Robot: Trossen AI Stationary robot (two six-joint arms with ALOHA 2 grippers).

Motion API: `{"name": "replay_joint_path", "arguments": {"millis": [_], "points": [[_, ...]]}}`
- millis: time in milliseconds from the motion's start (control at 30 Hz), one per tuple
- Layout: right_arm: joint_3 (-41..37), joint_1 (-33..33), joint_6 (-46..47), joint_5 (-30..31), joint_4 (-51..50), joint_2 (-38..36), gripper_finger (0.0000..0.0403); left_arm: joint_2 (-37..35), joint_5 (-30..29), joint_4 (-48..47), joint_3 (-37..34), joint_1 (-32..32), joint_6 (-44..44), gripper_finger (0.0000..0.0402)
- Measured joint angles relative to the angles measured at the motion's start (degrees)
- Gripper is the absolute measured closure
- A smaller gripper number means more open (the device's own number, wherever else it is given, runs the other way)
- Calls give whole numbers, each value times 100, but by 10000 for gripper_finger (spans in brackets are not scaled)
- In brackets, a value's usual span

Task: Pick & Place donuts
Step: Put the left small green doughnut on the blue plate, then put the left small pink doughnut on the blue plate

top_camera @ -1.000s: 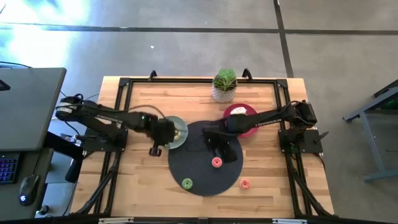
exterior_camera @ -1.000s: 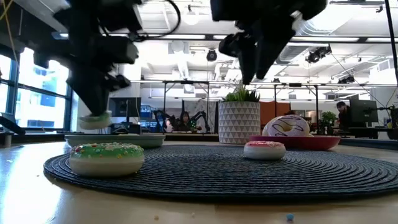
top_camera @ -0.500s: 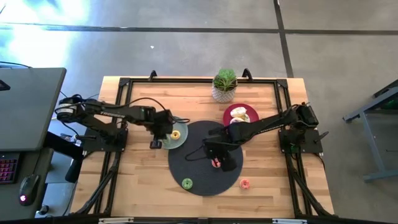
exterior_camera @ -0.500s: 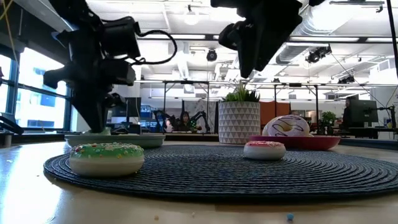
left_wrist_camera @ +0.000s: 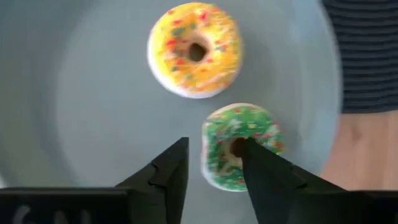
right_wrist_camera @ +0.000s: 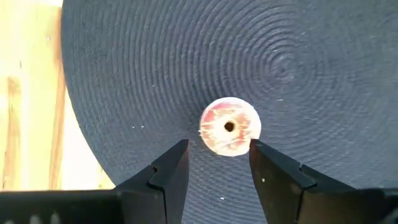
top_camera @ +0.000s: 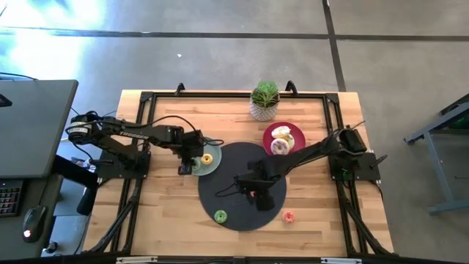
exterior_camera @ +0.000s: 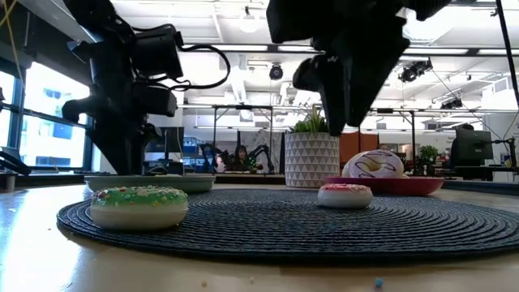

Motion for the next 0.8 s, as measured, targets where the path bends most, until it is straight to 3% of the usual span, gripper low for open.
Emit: {"name": "replay_joint_path", "arguments": {"millis": [267,633,800], "points": [[2,-14,411,414,46,365,226,0,-95,-167,151,0,-29,235],[1,-143,416,94,44,826,224,0,-299,-1255,1316,0,46,234],[2,-239,451,315,42,923,224,-11,-407,-2068,1910,0,-167,234]]}}
